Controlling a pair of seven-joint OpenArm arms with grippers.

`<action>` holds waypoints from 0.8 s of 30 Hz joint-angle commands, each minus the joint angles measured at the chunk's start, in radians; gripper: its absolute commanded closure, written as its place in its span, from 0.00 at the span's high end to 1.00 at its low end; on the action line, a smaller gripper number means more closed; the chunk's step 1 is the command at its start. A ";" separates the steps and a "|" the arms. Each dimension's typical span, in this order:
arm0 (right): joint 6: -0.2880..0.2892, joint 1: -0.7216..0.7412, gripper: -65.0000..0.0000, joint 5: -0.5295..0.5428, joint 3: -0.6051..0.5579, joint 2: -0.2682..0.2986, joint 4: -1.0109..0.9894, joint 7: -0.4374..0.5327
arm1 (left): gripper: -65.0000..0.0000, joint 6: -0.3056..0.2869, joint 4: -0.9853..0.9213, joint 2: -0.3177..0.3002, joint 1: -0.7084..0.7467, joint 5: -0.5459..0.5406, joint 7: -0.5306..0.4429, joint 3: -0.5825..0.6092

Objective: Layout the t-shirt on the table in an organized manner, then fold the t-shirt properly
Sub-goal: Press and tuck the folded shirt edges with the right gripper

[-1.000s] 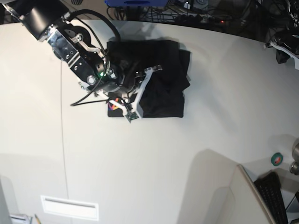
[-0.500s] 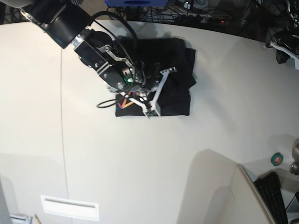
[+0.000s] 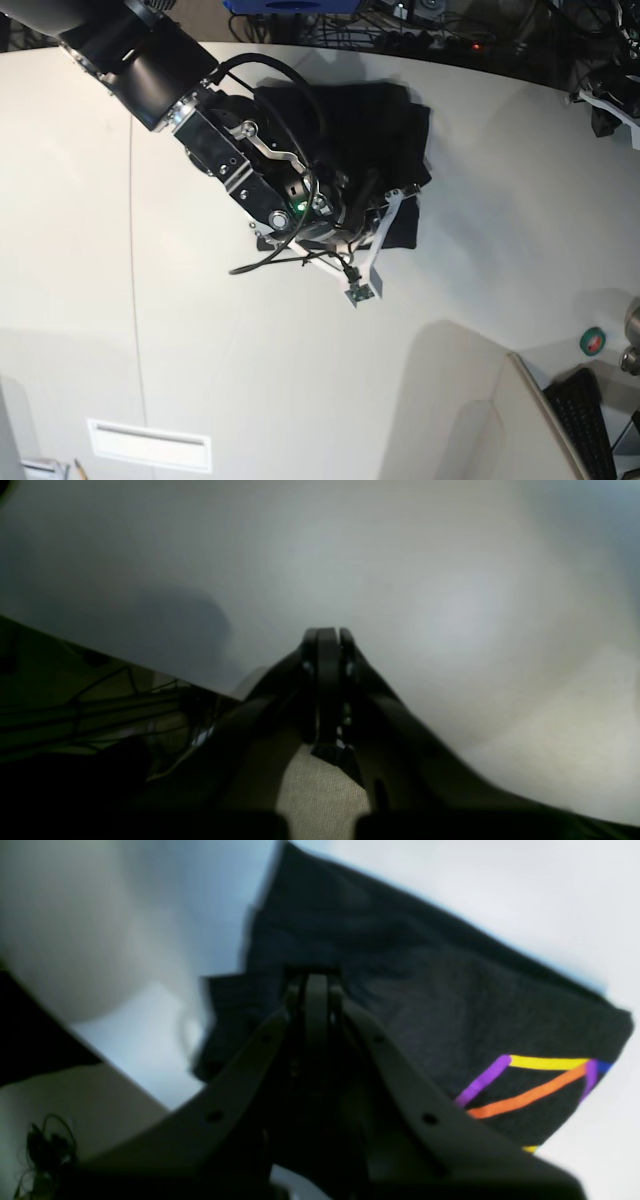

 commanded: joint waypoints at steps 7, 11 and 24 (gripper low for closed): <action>0.003 -0.145 0.00 0.004 0.005 0.012 0.166 -0.170 | 0.00 -0.006 0.015 -0.021 0.005 -0.006 -0.020 -0.009; 0.008 -0.136 0.00 0.003 0.004 0.012 0.092 -0.124 | 0.00 -0.006 0.013 -0.020 0.002 -0.006 -0.020 -0.009; 0.011 -0.065 0.00 0.004 0.001 -0.029 -0.147 -0.015 | 0.00 -0.006 0.013 -0.021 0.005 -0.006 -0.020 -0.009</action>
